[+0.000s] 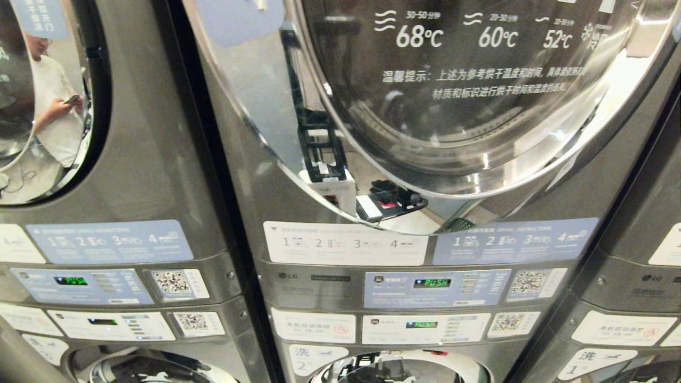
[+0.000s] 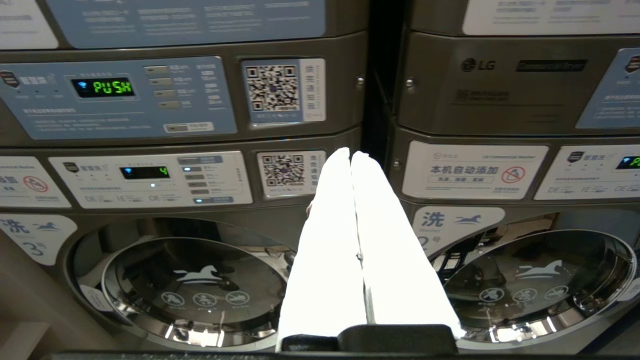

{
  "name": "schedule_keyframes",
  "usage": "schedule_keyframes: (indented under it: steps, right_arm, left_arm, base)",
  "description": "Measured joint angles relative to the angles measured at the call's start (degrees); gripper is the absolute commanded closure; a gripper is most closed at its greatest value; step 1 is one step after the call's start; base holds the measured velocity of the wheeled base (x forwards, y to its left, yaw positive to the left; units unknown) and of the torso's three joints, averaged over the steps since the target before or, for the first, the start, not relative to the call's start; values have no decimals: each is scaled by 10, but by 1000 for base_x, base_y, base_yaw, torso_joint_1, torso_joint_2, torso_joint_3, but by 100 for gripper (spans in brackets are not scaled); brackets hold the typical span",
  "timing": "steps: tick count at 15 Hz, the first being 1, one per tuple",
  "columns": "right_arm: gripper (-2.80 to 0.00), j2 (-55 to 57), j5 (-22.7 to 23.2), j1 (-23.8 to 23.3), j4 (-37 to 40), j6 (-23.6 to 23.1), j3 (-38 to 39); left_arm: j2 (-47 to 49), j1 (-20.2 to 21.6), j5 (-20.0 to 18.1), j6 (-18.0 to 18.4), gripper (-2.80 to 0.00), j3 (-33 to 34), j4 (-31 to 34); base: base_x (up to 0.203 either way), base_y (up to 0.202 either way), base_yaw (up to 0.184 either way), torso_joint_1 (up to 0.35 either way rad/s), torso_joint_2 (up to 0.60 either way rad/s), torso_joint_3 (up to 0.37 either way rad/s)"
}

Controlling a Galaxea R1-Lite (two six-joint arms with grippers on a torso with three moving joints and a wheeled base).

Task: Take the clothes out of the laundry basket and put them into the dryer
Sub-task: Open the dryer

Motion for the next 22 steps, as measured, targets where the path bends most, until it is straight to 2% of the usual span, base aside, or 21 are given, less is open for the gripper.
schedule_keyframes:
  steps: [22]
  right_arm:
    - [0, 0, -1, 0, 1, 0, 0]
  left_arm:
    - [0, 0, 1, -1, 0, 0, 0]
  base:
    - [0, -193, 2, 2, 2, 2]
